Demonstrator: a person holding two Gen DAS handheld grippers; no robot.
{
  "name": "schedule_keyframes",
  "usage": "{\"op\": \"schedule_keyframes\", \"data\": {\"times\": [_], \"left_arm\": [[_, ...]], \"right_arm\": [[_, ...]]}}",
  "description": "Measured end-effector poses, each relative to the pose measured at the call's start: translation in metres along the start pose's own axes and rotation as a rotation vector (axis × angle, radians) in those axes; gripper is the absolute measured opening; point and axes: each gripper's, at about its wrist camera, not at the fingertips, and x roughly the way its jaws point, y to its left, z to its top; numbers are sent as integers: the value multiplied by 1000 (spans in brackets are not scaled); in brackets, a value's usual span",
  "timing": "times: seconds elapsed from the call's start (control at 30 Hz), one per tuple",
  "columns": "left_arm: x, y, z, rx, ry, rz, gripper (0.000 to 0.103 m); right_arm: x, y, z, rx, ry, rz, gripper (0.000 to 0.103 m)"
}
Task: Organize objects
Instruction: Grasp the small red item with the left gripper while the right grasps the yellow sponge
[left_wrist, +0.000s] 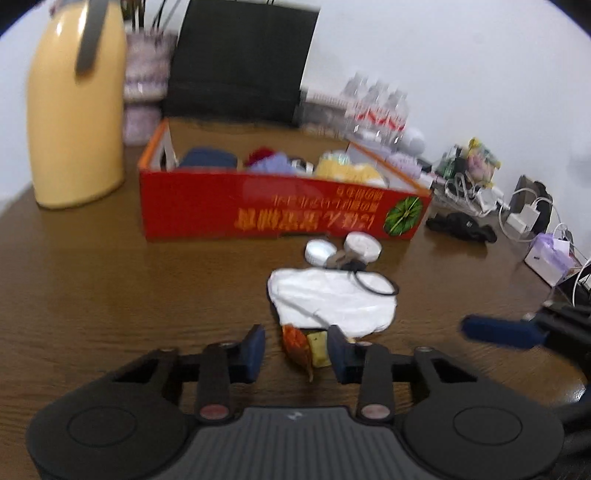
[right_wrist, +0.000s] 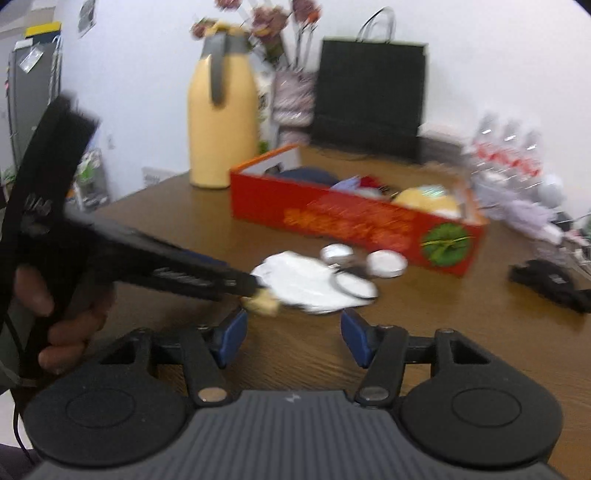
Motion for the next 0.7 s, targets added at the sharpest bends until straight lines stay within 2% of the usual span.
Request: {"op": "schedule_keyframes", "data": {"times": [0.03, 0.07, 0.17, 0.27, 0.4, 0.47, 0.57, 0.7], "left_arm": [[0, 3, 0, -12, -3, -11, 16], [0, 4, 1, -13, -4, -25, 9], [-11, 10, -2, -7, -46, 7, 10], [-23, 24, -6, -46, -57, 15, 9], [-43, 36, -13, -71, -80, 52, 9], [-52, 41, -16, -85, -85, 51, 9], [-62, 42, -21, -82, -80, 56, 9], [-78, 34, -31, -53, -87, 58, 9]], "right_arm": [[10, 4, 0, -8, 11, 5, 59], [18, 6, 1, -11, 19, 6, 59], [37, 8, 5, 22, 40, 18, 56], [53, 14, 11, 50, 48, 43, 54], [70, 25, 10, 44, 57, -4, 44], [68, 26, 9, 62, 46, -28, 36], [61, 27, 6, 73, 54, -26, 35], [28, 32, -7, 63, 40, -16, 36]]}}
